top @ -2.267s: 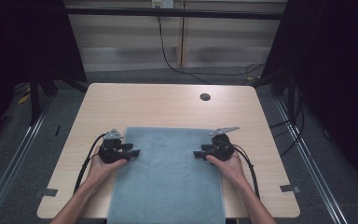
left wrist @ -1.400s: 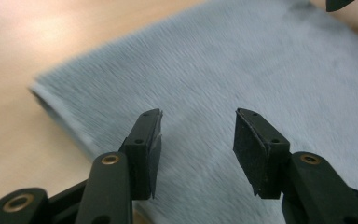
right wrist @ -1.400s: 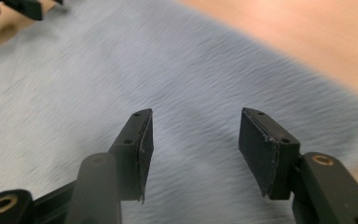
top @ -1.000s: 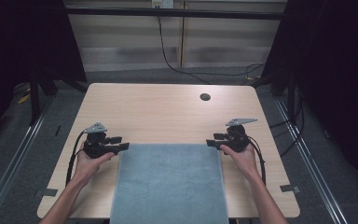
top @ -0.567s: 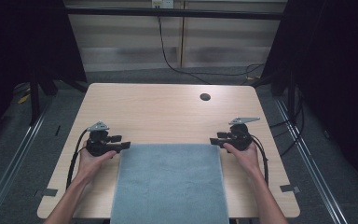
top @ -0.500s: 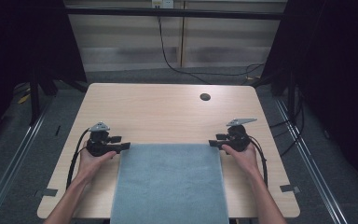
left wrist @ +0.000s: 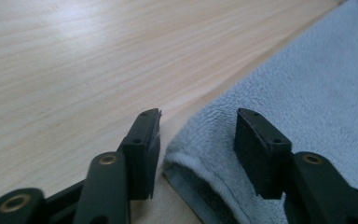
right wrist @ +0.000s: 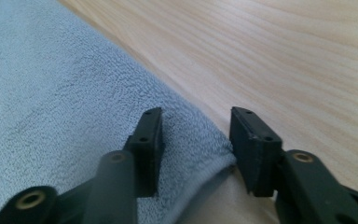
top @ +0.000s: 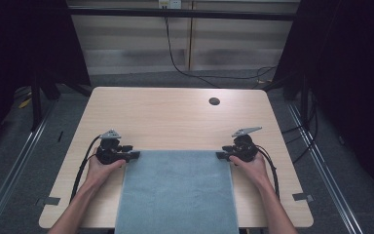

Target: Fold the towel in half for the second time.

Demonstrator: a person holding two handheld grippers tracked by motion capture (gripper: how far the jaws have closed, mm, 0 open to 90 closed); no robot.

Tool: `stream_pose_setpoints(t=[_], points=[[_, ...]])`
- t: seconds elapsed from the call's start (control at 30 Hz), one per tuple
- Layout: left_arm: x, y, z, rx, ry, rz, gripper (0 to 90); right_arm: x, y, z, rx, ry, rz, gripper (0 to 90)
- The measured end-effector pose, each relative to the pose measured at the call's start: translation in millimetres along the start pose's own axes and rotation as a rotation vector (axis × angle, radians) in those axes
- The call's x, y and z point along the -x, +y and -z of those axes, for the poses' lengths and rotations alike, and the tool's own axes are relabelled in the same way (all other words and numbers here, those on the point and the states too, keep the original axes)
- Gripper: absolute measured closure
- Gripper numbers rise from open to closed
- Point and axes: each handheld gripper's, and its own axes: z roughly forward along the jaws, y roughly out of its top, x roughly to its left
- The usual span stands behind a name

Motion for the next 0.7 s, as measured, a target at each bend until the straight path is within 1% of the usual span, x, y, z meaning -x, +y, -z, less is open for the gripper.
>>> stream_pose_setpoints(t=[0.03, 0.07, 0.1, 0.13, 0.17, 0.2, 0.23, 0.27, 0.33, 0.37, 0.4, 0.47, 0.5, 0.53, 0.6, 0.63, 0.67, 0.7], points=[[1.3, -0.6, -0.4, 0.000, -0.008, -0.006, 54.6, -0.8, -0.9, 0.3, 0.001, -0.001, 0.001, 59.9], [2.1, -0.6, -0.2, -0.004, -0.002, -0.013, 56.3, -1.1, -1.4, 0.4, 0.002, -0.001, 0.007, 64.1], [2.1, -0.9, 0.3, -0.008, -0.011, -0.020, 60.9, -1.9, -2.4, 0.1, 0.003, 0.020, 0.003, 68.6], [3.1, -2.3, -0.1, -0.001, -0.015, -0.025, 68.2, -2.4, -3.0, -0.2, 0.005, 0.026, 0.009, 69.5], [3.9, -2.8, 0.0, 0.000, -0.013, -0.028, 70.5, -2.8, -3.2, -0.1, 0.005, 0.029, 0.004, 73.3], [4.1, -2.7, 0.6, -0.002, -0.026, -0.022, 74.2, -2.6, -3.3, 0.3, 0.008, 0.040, 0.004, 76.8], [4.3, -2.6, 1.5, 0.001, -0.033, -0.017, 78.6, -2.4, -3.2, 1.3, 0.012, 0.040, 0.001, 79.8], [4.2, -2.9, 2.0, 0.009, -0.037, -0.007, 80.8, -1.8, -3.3, 2.0, 0.023, 0.048, -0.002, 81.4], [3.2, -3.5, 3.6, 0.021, -0.045, 0.010, 83.4, -1.8, -2.9, 4.2, 0.038, 0.054, -0.014, 83.2], [2.8, -3.0, 4.7, 0.026, -0.040, 0.015, 83.9, -1.7, -2.4, 5.5, 0.046, 0.056, -0.015, 83.6], [3.4, -1.9, 6.3, 0.039, -0.040, 0.024, 84.1, -2.2, -1.4, 7.3, 0.059, 0.056, -0.019, 83.9], [4.8, 1.8, 11.3, 0.069, -0.043, 0.029, 84.6, -2.9, 2.0, 12.3, 0.089, 0.062, -0.022, 84.3], [5.3, 4.2, 14.4, 0.087, -0.048, 0.037, 84.6, -3.7, 4.3, 15.8, 0.107, 0.064, -0.026, 84.4], [5.3, 7.3, 18.0, 0.091, -0.047, 0.031, 84.6, -4.0, 6.9, 19.3, 0.130, 0.071, -0.024, 84.5], [5.3, 14.2, 24.0, 0.122, -0.045, 0.035, 84.5, -5.1, 12.5, 26.0, 0.170, 0.073, -0.023, 84.7], [4.8, 17.8, 25.7, 0.140, -0.042, 0.038, 84.5, -5.4, 15.7, 28.4, 0.178, 0.070, -0.020, 84.8], [4.2, 22.2, 26.6, 0.145, -0.045, 0.039, 84.6, -5.4, 18.9, 30.2, 0.190, 0.066, -0.019, 84.8], [4.2, 27.3, 27.0, 0.148, -0.038, 0.037, 84.6, -4.6, 21.8, 31.5, 0.199, 0.066, -0.020, 84.7]])
